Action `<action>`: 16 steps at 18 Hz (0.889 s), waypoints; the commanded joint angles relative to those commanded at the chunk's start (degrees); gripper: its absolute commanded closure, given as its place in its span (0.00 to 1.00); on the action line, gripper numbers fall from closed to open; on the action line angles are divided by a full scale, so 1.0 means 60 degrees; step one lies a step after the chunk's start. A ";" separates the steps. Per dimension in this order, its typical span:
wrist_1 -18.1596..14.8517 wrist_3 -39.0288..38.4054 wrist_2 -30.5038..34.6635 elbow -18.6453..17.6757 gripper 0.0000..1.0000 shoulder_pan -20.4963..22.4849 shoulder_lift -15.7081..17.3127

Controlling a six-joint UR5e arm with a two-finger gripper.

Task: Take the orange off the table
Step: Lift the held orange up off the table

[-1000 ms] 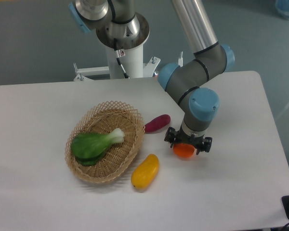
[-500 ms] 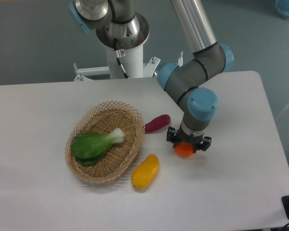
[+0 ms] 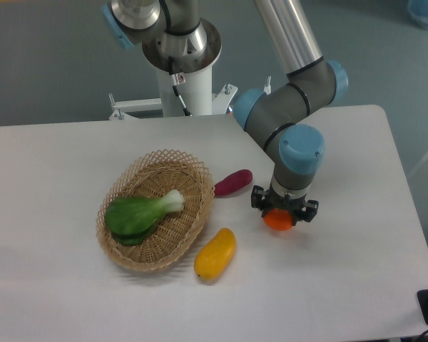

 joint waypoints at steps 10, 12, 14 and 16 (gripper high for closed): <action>-0.0875 0.0833 -0.0365 0.1846 0.34 -0.0030 0.0674; -0.1753 0.1360 -0.0380 0.2285 0.34 0.0029 0.0791; -0.2692 0.1771 -0.0380 0.2725 0.34 0.0058 0.0879; -0.2973 0.2180 -0.0409 0.2756 0.34 0.0073 0.1039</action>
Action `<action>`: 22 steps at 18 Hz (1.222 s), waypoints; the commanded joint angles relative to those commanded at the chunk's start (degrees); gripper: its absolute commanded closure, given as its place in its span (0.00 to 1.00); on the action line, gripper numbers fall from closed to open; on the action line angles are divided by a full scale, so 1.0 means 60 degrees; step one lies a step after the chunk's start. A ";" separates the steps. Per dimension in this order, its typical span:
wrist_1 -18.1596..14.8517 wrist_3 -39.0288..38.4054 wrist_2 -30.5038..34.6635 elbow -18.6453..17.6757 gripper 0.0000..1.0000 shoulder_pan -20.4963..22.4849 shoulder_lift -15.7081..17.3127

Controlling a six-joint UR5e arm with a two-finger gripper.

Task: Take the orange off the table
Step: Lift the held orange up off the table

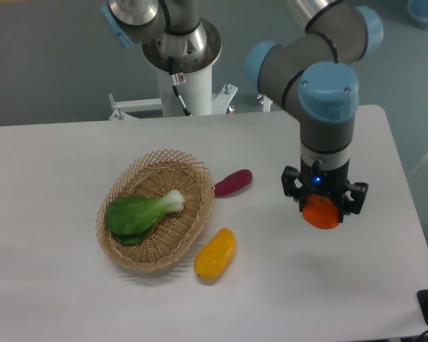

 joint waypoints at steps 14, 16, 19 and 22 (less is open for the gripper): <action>-0.0543 0.1673 -0.0645 -0.0044 0.37 -0.0088 0.0865; -0.0543 0.1687 -0.0659 -0.0029 0.37 -0.0044 0.0865; -0.0543 0.1687 -0.0703 -0.0059 0.37 -0.0044 0.0880; -0.0543 0.1687 -0.0718 -0.0044 0.37 -0.0058 0.0880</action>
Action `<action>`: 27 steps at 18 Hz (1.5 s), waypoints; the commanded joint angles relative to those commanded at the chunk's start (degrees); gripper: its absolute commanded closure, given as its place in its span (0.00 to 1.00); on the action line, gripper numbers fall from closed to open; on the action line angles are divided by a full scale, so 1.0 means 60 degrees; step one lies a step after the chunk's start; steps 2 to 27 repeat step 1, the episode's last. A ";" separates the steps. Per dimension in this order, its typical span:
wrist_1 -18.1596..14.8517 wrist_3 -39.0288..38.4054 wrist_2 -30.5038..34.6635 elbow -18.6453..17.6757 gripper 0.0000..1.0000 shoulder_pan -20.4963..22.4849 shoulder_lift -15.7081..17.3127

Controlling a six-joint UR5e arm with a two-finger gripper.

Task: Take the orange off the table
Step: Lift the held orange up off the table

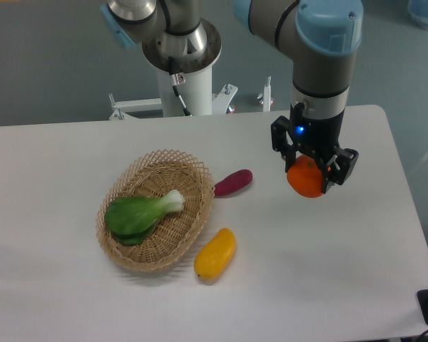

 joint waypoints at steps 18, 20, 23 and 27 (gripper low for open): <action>0.0000 0.0000 0.0000 0.0000 0.37 0.0014 0.0000; 0.0000 0.0000 0.0000 0.0000 0.37 0.0014 0.0000; 0.0000 0.0000 0.0000 0.0000 0.37 0.0014 0.0000; 0.0000 0.0000 0.0000 0.0000 0.37 0.0014 0.0000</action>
